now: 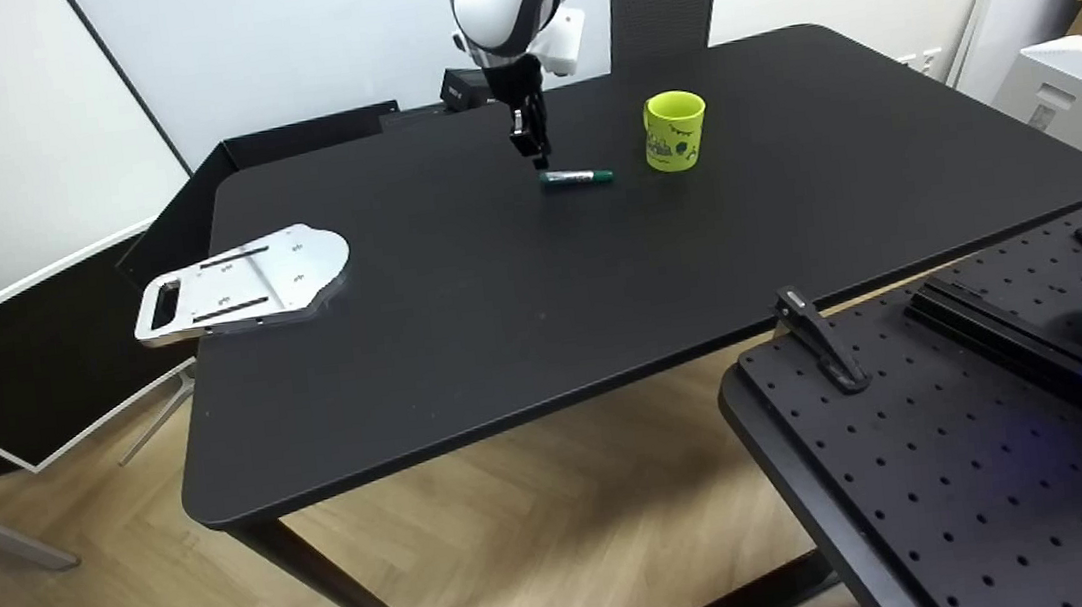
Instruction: Put the marker in the mug and then put it back on the table
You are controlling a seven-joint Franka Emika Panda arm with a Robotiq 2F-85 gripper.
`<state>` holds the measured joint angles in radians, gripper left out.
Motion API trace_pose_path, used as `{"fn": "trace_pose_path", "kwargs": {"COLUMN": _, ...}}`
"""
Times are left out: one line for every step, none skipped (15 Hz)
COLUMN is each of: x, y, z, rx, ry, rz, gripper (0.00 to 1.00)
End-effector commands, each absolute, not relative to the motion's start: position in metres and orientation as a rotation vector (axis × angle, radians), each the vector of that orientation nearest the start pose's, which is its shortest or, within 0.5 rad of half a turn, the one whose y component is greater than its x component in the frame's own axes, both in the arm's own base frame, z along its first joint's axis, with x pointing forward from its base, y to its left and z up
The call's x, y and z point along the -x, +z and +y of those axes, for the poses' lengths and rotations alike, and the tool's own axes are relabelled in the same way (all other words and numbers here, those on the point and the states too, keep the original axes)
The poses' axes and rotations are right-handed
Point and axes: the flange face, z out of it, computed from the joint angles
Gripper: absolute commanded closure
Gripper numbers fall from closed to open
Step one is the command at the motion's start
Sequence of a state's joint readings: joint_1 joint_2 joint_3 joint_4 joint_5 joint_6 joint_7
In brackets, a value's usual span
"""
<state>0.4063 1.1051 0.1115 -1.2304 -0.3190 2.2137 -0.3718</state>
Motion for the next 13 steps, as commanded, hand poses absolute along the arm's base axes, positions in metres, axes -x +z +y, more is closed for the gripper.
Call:
{"fn": "trace_pose_path", "kwargs": {"x": -0.647, "y": 0.079, "z": 0.332, "rx": 2.854, "ry": 0.135, "rz": -1.582, "gripper": 0.33}}
{"fn": "trace_pose_path", "kwargs": {"x": -0.647, "y": 0.078, "z": 0.333, "rx": 2.856, "ry": 0.135, "rz": -1.579, "gripper": 0.25}}
{"fn": "trace_pose_path", "kwargs": {"x": -0.648, "y": 0.079, "z": 0.332, "rx": 2.862, "ry": 0.129, "rz": -1.571, "gripper": 0.19}}
{"fn": "trace_pose_path", "kwargs": {"x": -0.649, "y": 0.081, "z": 0.331, "rx": 2.868, "ry": 0.122, "rz": -1.558, "gripper": 0.11}}
{"fn": "trace_pose_path", "kwargs": {"x": -0.65, "y": 0.085, "z": 0.33, "rx": 2.884, "ry": 0.095, "rz": -1.528, "gripper": 0.05}}
{"fn": "trace_pose_path", "kwargs": {"x": -0.652, "y": 0.087, "z": 0.329, "rx": 2.906, "ry": 0.066, "rz": -1.491, "gripper": 0.01}}
{"fn": "trace_pose_path", "kwargs": {"x": -0.654, "y": 0.089, "z": 0.328, "rx": 2.92, "ry": 0.043, "rz": -1.454, "gripper": 0.0}}
{"fn": "trace_pose_path", "kwargs": {"x": -0.656, "y": 0.091, "z": 0.326, "rx": 2.932, "ry": 0.021, "rz": -1.409, "gripper": 0.0}}
{"fn": "trace_pose_path", "kwargs": {"x": -0.658, "y": 0.093, "z": 0.324, "rx": 2.95, "ry": 0.002, "rz": -1.372, "gripper": 0.0}}
{"fn": "trace_pose_path", "kwargs": {"x": -0.657, "y": 0.083, "z": 0.331, "rx": 2.906, "ry": 0.033, "rz": -1.476, "gripper": 0.0}}
{"fn": "trace_pose_path", "kwargs": {"x": -0.658, "y": 0.083, "z": 0.33, "rx": 2.909, "ry": 0.028, "rz": -1.472, "gripper": 0.0}}
{"fn": "trace_pose_path", "kwargs": {"x": -0.658, "y": 0.082, "z": 0.33, "rx": 2.908, "ry": 0.03, "rz": -1.476, "gripper": 0.0}}
{"fn": "trace_pose_path", "kwargs": {"x": -0.657, "y": 0.081, "z": 0.331, "rx": 2.906, "ry": 0.032, "rz": -1.478, "gripper": 0.0}}
